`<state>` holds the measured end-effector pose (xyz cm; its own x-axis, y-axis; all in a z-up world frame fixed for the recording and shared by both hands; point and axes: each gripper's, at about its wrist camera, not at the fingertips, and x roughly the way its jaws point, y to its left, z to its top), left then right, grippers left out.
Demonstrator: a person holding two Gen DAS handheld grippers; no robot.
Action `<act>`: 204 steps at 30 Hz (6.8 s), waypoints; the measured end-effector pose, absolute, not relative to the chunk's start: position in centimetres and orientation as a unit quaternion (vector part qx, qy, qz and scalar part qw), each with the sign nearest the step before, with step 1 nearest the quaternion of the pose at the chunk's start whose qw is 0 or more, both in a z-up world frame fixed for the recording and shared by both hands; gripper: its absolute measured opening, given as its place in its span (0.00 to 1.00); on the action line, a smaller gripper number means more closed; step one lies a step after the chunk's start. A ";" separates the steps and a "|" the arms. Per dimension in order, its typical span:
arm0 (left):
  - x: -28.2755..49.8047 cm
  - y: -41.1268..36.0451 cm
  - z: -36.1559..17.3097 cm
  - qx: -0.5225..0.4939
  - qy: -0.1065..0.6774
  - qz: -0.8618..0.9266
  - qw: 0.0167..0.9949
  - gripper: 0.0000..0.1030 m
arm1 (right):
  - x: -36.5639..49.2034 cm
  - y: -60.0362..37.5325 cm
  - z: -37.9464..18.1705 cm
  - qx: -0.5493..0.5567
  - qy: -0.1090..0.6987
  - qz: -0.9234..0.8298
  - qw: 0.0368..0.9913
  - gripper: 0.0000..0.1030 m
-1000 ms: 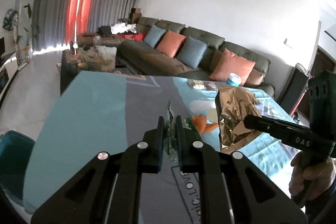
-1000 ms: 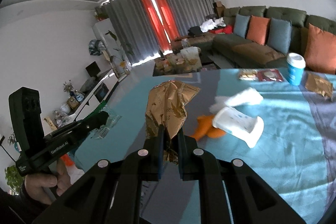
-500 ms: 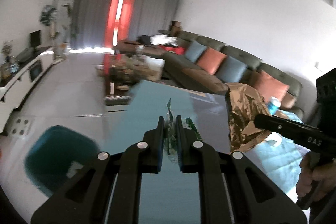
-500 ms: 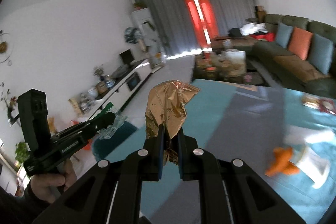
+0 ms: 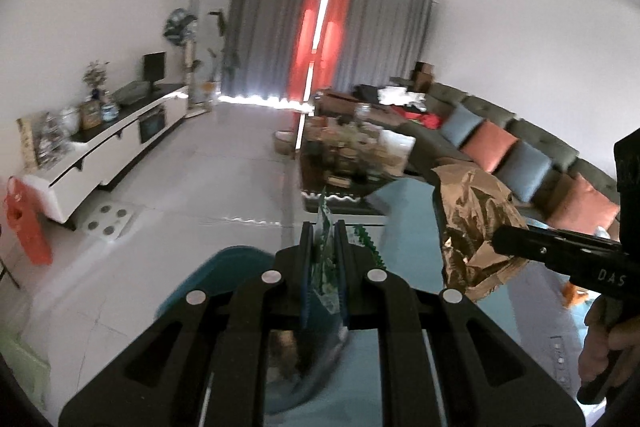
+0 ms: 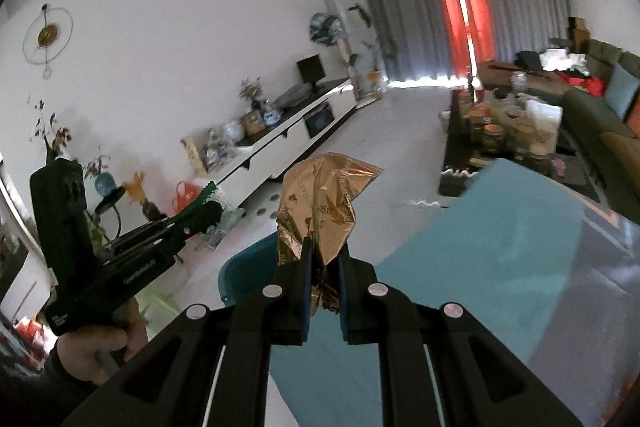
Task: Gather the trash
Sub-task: 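Carry the plastic wrapper and gold foil bag to the teal bin with both tools, then open both tools to drop the wrapper and foil bag into the bin, then move both tools back over the table, then grasp the white blue-dotted paper cup with the right tool, then grasp the white foam net with the left tool while the right tool holds the cup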
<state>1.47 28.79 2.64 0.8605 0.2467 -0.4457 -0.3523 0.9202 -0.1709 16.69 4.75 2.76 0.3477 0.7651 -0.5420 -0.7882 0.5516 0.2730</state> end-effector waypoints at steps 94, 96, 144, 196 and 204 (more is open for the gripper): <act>7.6 9.6 2.8 -0.067 0.233 0.057 0.968 0.95 | 13.4 -15.1 1.5 0.065 0.260 0.296 0.917 0.89; 7.8 8.3 2.6 -0.063 0.233 0.038 0.970 0.95 | 12.7 -17.1 1.5 0.061 0.257 0.266 0.927 0.89; 22.6 -11.2 2.9 -0.025 0.249 -0.162 0.954 0.95 | 19.6 -28.9 -6.2 0.174 0.336 0.077 0.922 0.93; 36.9 -25.2 -8.2 0.107 0.446 -0.210 0.863 0.77 | 15.4 -36.2 -6.2 0.172 0.325 0.000 0.930 0.75; 36.2 -25.8 -8.4 0.118 0.441 -0.214 0.864 0.23 | 15.3 -36.4 -6.1 0.176 0.322 0.002 0.930 0.76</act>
<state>36.22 -25.80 -8.37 0.5201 -0.2663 -0.8115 0.4741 0.8804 0.0149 15.32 -36.44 -6.09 0.7929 0.1179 -0.5979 0.1090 0.9378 0.3295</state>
